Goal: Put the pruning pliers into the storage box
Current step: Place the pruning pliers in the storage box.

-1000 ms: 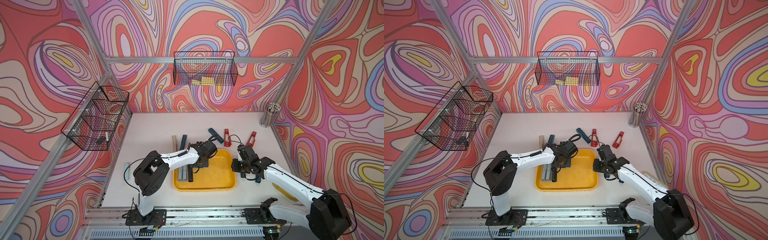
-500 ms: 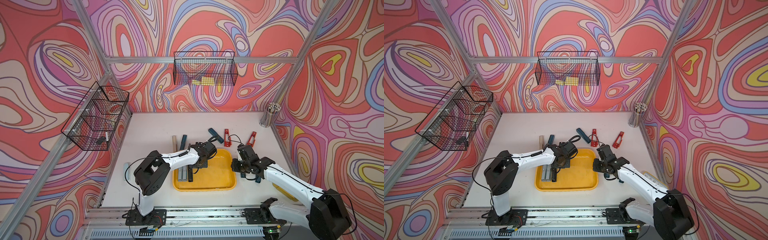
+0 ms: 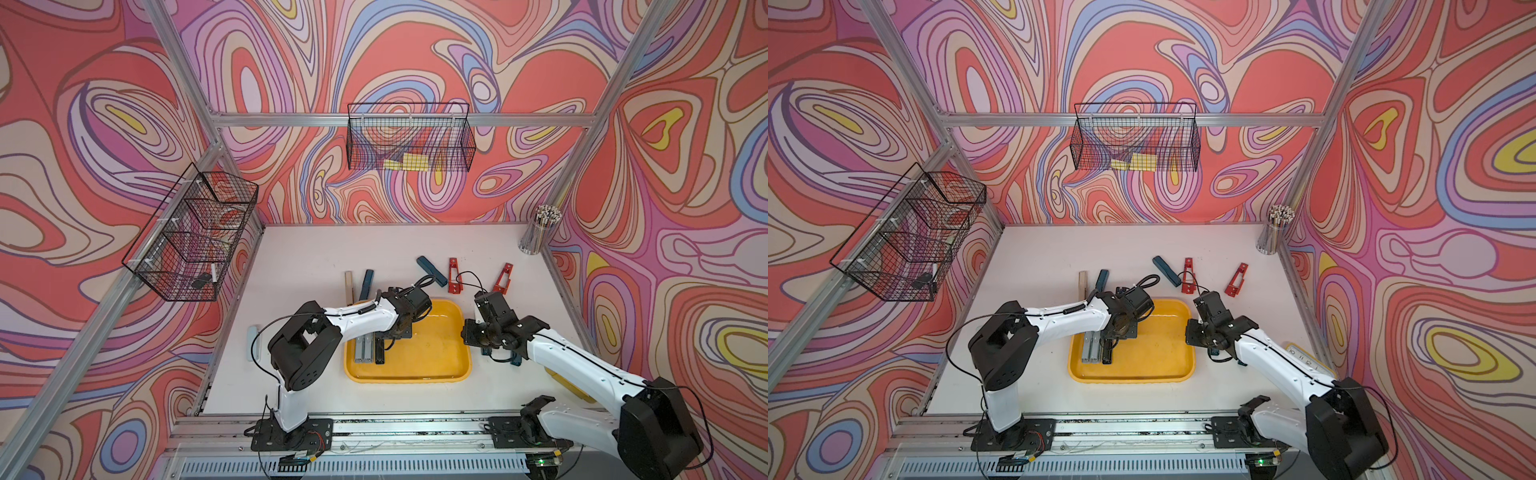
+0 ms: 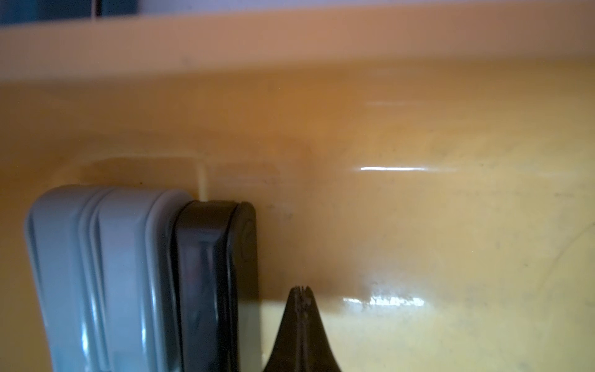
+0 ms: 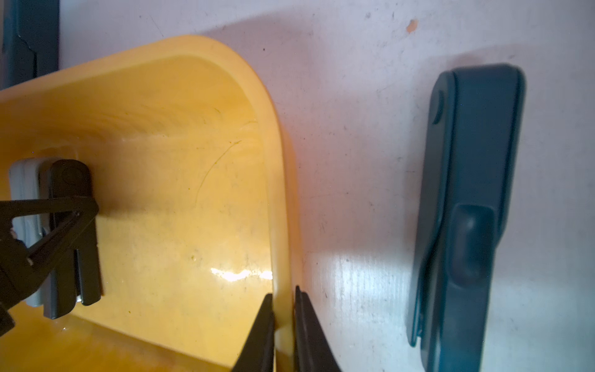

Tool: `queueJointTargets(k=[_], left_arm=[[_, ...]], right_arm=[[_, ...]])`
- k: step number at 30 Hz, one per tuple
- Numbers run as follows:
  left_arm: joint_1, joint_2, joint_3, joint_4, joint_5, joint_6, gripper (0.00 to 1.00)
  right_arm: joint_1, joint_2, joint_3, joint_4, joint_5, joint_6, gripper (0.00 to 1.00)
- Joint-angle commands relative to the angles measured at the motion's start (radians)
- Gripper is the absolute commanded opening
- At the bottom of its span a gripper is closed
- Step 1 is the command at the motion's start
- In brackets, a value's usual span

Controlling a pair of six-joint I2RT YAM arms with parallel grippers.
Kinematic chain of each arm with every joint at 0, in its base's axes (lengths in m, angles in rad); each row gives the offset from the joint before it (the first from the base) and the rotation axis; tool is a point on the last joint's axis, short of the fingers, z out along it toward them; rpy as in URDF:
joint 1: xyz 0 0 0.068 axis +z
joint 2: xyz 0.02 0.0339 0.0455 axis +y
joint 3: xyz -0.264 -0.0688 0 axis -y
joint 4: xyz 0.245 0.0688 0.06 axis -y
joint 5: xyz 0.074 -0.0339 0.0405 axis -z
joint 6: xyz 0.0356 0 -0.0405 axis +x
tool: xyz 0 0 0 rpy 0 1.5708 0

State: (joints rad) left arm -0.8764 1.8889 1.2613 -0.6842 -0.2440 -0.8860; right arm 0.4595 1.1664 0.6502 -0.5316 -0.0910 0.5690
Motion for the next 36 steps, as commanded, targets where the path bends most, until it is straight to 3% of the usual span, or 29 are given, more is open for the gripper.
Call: queueJointTargets(k=[1, 16, 24, 31, 36], left_arm=[[0.006, 0.002, -0.024, -0.022, -0.029, -0.023, 0.00], [0.051, -0.058, -0.098, -0.009, -0.037, -0.015, 0.00], [0.052, -0.099, -0.094, 0.062, 0.039, 0.061, 0.01], [0.050, -0.172, -0.089, 0.104, 0.094, 0.113, 0.23], [0.050, -0.225, -0.081, 0.088, 0.093, 0.140, 0.29]], right_arm=[[0.004, -0.014, -0.011, 0.028, -0.022, 0.008, 0.17], [0.004, -0.016, -0.007, 0.021, -0.017, 0.000, 0.17], [0.004, -0.015, -0.001, 0.015, -0.011, -0.001, 0.17], [0.004, -0.009, 0.006, 0.010, -0.008, -0.001, 0.17], [0.004, -0.001, 0.015, 0.012, -0.012, 0.000, 0.17]])
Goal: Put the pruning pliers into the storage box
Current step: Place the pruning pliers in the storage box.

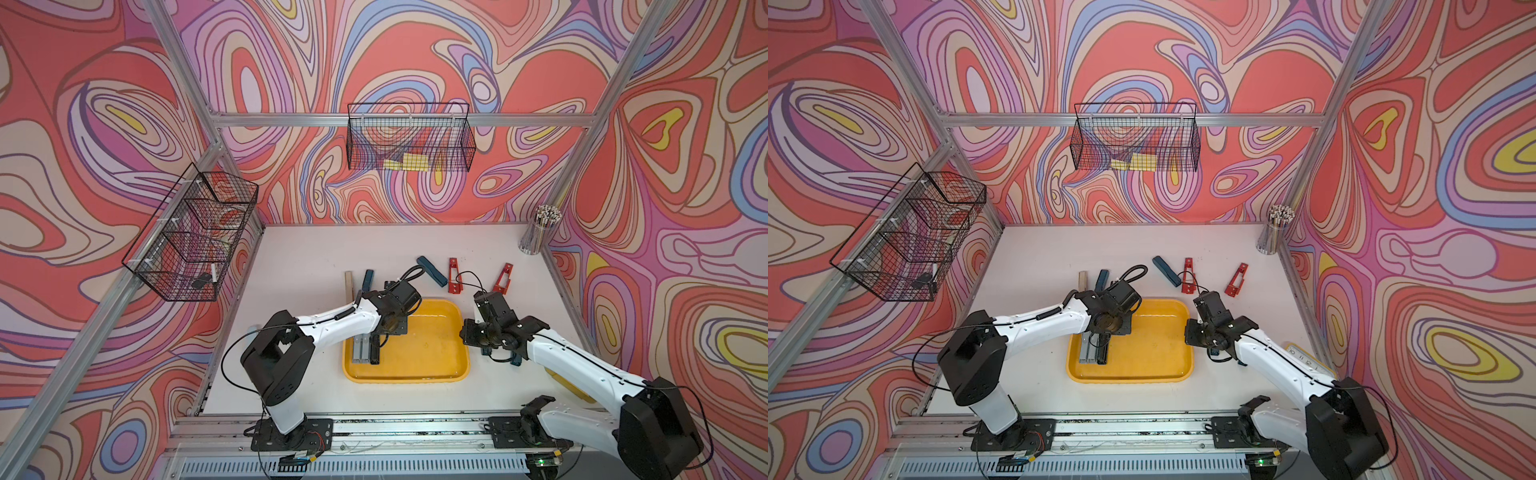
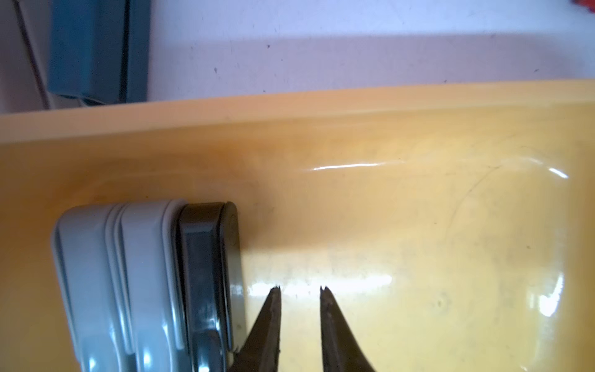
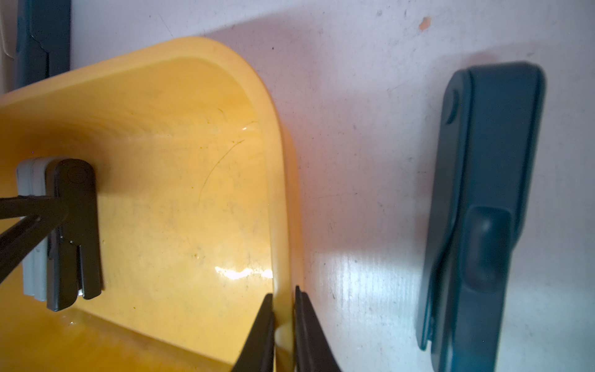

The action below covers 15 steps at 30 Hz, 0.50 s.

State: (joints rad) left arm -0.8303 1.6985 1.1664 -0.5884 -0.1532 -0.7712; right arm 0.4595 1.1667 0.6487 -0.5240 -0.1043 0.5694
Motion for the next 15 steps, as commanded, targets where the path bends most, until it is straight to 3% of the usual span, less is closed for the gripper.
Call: queueJointTargets(k=[1, 7, 15], left_arm=[[0.004, -0.040, 0.020, -0.019, -0.004, 0.029, 0.30], [0.012, -0.061, 0.072, -0.116, -0.079, 0.066, 0.31], [0.100, -0.138, 0.069, -0.141, -0.114, 0.115, 0.30]], right_arm=[[0.005, -0.001, 0.018, 0.004, 0.000, -0.001, 0.17], [0.004, 0.001, 0.021, 0.004, 0.000, -0.004, 0.17], [0.005, 0.005, 0.023, 0.007, -0.017, -0.012, 0.16]])
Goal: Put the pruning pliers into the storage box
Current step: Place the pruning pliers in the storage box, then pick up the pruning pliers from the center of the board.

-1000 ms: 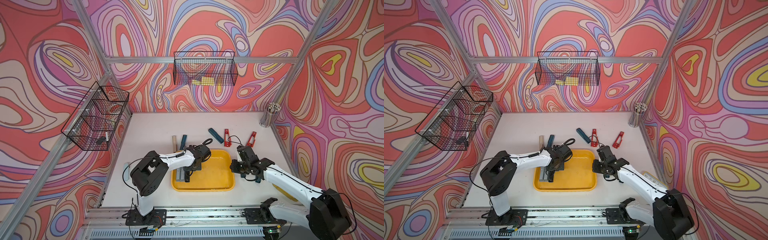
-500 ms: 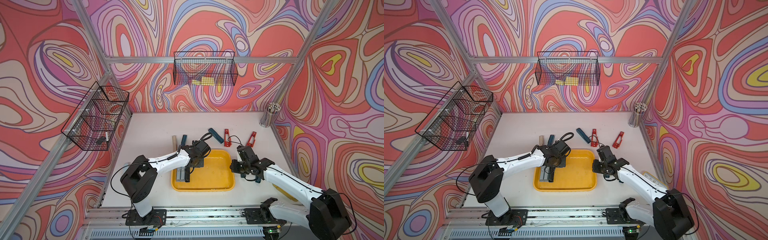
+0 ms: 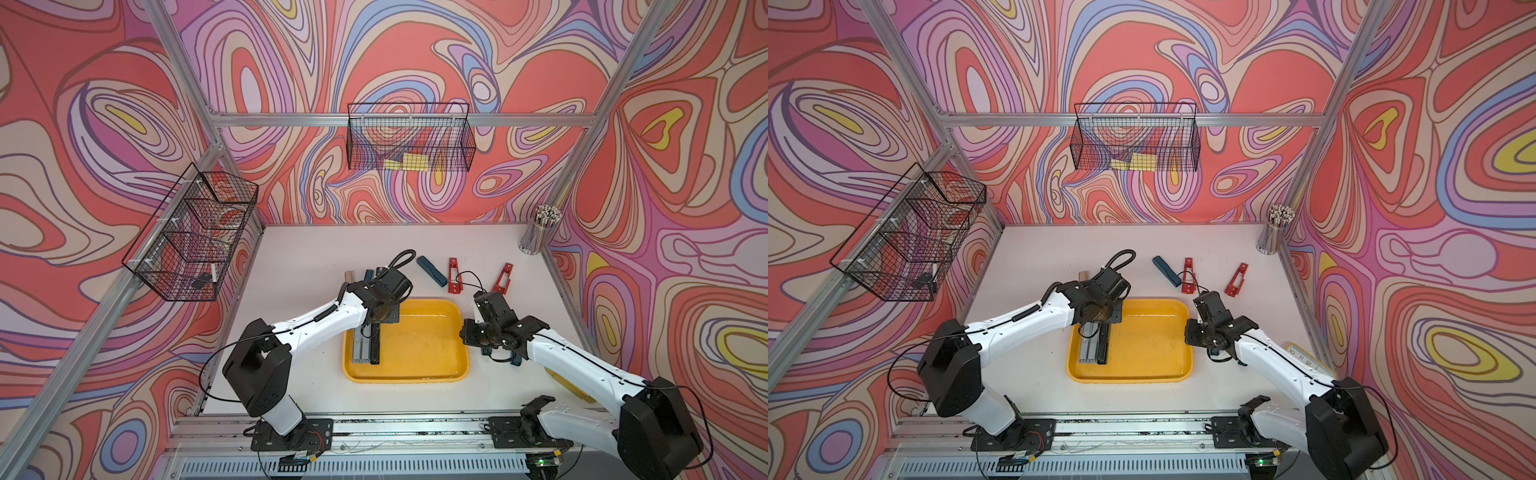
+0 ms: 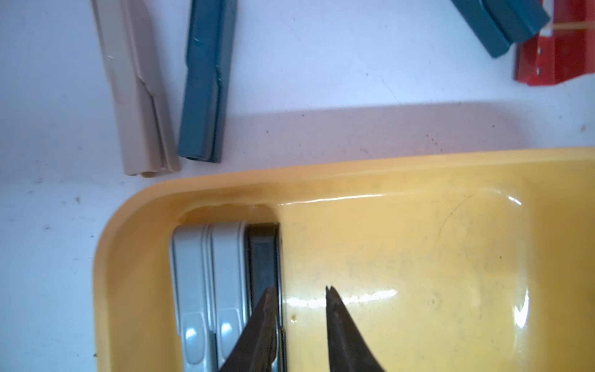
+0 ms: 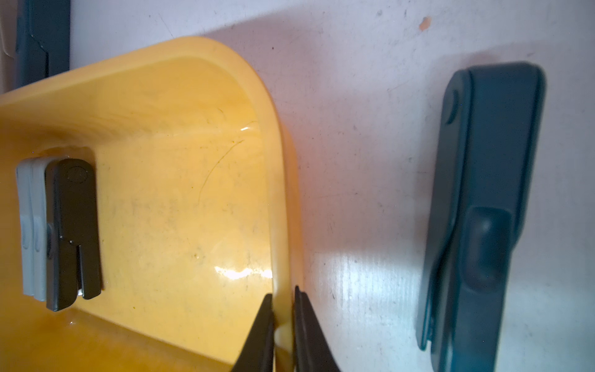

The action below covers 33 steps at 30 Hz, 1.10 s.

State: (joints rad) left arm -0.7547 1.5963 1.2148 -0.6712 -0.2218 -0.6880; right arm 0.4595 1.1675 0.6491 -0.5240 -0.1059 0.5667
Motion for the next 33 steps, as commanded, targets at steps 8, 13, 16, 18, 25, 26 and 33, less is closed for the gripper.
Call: queueJointTargets(k=[8, 13, 16, 18, 25, 26, 33], left_arm=[[0.125, -0.051, 0.031, -0.075, -0.093, 0.078, 0.30], [0.211, -0.032, 0.018, -0.039, -0.077, 0.103, 0.29], [0.254, -0.020, 0.018, -0.016, -0.049, 0.116, 0.28], [0.271, -0.004, 0.030, -0.006, -0.036, 0.133, 0.28], [0.312, 0.082, 0.090, 0.001, -0.033, 0.170, 0.34], [0.320, 0.093, 0.096, 0.009, -0.026, 0.172, 0.35], [0.367, 0.175, 0.139, 0.041, 0.004, 0.196, 0.38]], right_arm=[[0.004, -0.006, 0.024, 0.012, -0.022, -0.013, 0.16], [0.005, -0.006, 0.024, 0.010, -0.025, -0.016, 0.16], [0.004, -0.008, 0.022, 0.010, -0.023, -0.017, 0.16], [0.004, -0.006, 0.018, 0.012, -0.026, -0.017, 0.16], [0.003, 0.003, 0.026, 0.012, -0.023, -0.022, 0.16], [0.004, 0.003, 0.027, 0.012, -0.023, -0.024, 0.16], [0.005, 0.012, 0.026, 0.012, -0.019, -0.025, 0.16]])
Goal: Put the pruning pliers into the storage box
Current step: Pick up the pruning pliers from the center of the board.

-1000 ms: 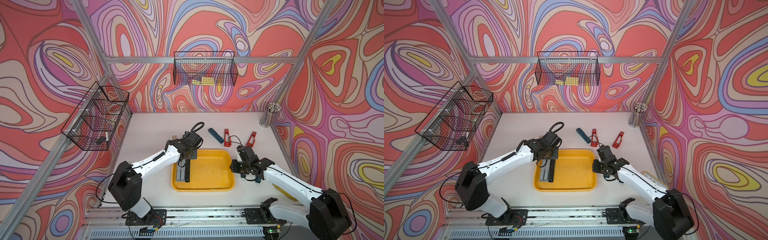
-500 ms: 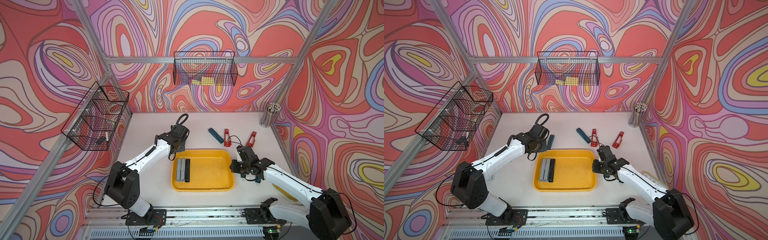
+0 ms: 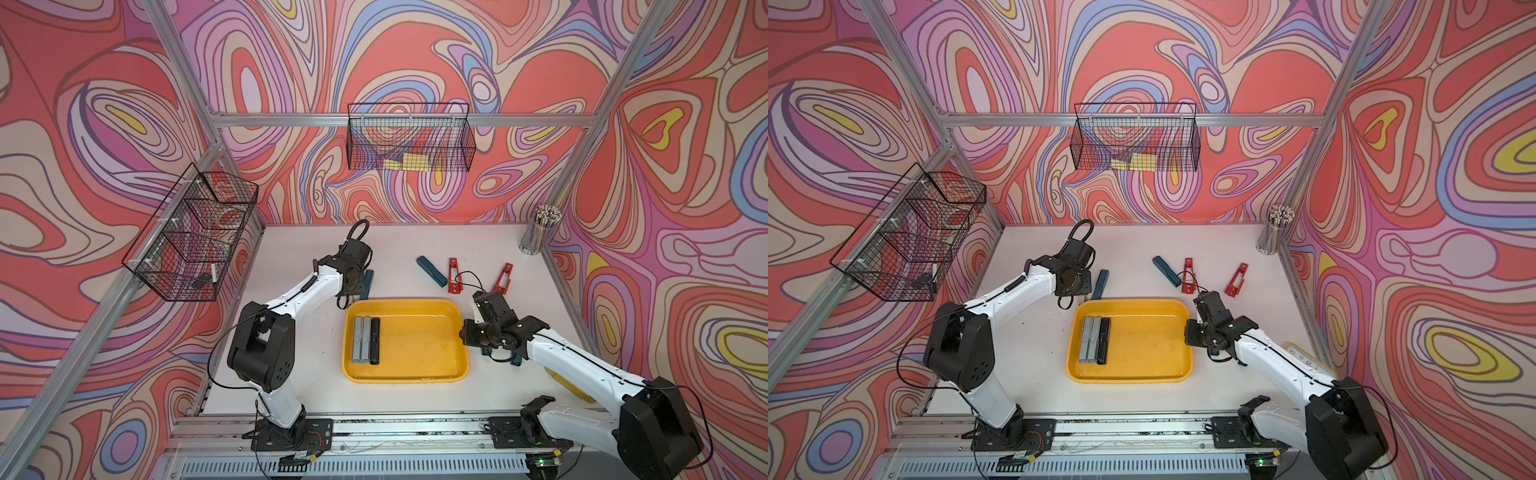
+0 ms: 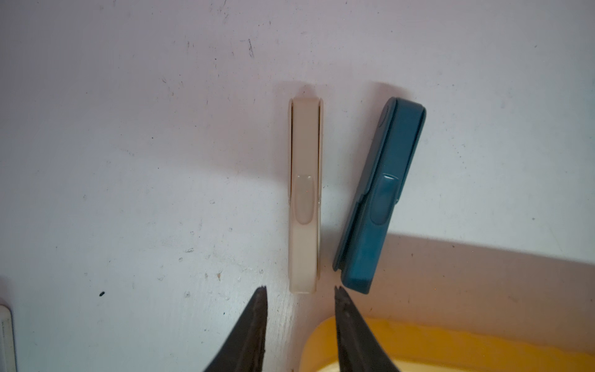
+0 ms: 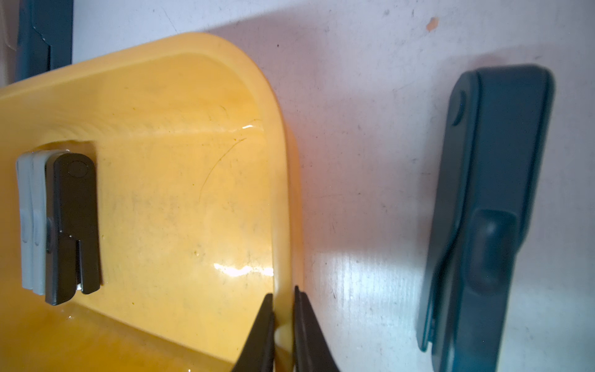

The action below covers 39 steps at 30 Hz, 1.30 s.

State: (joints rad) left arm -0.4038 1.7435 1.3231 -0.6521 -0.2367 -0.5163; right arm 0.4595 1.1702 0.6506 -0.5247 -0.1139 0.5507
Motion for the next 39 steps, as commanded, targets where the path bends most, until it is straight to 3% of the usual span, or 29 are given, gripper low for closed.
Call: queueJointTargets(k=[1, 14, 39], left_arm=[[0.021, 0.043, 0.041, 0.025, 0.026, 0.030, 0.39], [0.062, 0.174, 0.142, 0.034, 0.040, 0.041, 0.46], [0.085, 0.318, 0.238, 0.035, 0.049, 0.045, 0.45]], right_arm=[[0.004, 0.012, 0.026, 0.013, -0.011, -0.012, 0.16], [0.004, 0.036, 0.043, 0.019, -0.015, -0.013, 0.16], [0.005, 0.031, 0.044, 0.008, -0.008, -0.011, 0.15]])
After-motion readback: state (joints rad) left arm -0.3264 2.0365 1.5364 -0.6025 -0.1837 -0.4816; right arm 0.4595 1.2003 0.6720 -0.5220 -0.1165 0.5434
